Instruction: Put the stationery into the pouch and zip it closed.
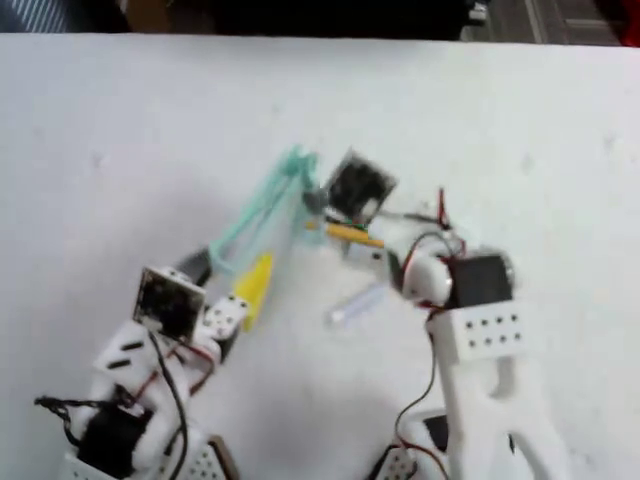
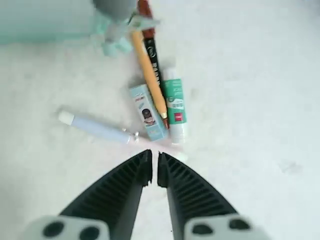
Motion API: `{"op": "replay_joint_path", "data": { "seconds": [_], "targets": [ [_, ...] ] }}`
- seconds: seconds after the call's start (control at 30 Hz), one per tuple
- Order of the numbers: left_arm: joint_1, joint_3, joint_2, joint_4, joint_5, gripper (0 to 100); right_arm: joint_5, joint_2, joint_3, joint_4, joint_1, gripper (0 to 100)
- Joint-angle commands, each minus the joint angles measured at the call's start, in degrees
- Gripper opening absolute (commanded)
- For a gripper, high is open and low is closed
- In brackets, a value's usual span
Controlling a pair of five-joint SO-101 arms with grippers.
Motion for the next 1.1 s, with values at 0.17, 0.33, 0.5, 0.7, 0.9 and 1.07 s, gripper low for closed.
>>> {"op": "replay_joint_path", "data": {
  "seconds": [0.17,0.33,0.5,0.7,0.9,1.07],
  "targets": [
    [-4.7,-0.53,0.13,-2.73,0.44,18,9.93,-0.66,18.55,-17.63,0.48,2.5],
    [-6.11,-1.76,0.13,-2.46,0.53,18,12.48,-0.57,23.56,-23.6,-1.19,4.3],
    [-5.93,-1.49,0.13,-2.55,0.53,18,12.57,-0.57,23.82,-21.23,-10.15,19.7],
    [-6.02,-1.49,0.13,-2.46,0.53,18,13.19,-0.48,23.82,-20.18,-15.69,17.3],
    [-6.11,-1.58,0.13,-2.55,0.53,18,20.57,4.62,23.47,-19.12,-12.26,17.3],
    [-6.11,-1.49,0.13,-2.64,0.53,18,23.3,15.69,21.01,-23.69,-8.04,17.3]
  ]
}}
